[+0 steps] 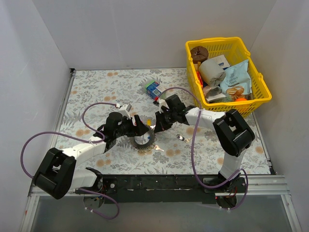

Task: Put the keys on the keyring

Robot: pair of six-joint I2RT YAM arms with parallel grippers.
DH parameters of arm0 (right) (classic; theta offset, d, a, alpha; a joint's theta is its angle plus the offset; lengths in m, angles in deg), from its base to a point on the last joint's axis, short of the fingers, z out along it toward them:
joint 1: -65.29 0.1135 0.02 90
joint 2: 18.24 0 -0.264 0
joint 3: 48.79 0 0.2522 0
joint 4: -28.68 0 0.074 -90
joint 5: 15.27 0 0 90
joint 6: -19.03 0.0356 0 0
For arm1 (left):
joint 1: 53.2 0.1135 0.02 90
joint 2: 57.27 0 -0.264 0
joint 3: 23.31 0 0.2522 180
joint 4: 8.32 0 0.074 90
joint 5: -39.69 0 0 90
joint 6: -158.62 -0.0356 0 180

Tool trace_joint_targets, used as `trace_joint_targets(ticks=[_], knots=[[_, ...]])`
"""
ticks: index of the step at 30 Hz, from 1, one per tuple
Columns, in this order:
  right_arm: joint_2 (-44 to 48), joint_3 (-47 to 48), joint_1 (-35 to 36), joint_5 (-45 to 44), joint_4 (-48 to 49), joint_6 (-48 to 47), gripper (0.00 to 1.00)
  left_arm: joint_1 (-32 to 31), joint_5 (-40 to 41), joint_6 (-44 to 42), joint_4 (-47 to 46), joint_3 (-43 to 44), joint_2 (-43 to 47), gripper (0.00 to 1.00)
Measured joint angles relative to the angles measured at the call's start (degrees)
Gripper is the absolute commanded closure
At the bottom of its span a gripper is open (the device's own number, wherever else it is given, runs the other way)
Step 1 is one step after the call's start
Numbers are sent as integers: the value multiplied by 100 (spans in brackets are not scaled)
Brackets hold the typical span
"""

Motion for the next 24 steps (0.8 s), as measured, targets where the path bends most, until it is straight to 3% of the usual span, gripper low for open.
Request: trace_joint_targets(ticks=[8,15,18,24], knots=[[457,-153,-87,-251,-11,-17,98,0,-31,-7,-4,-2,-125,29],[953,-909,-455,175,614,83,51,0,-101,-13,-70,-4,-229,28],[990,-1272,-579,448,973,157,37,0,-177,-11,-111,-15,-323,28],[992,-1668,-590,962,1622,310,30,0,-330,-11,-240,-63,-420,29]])
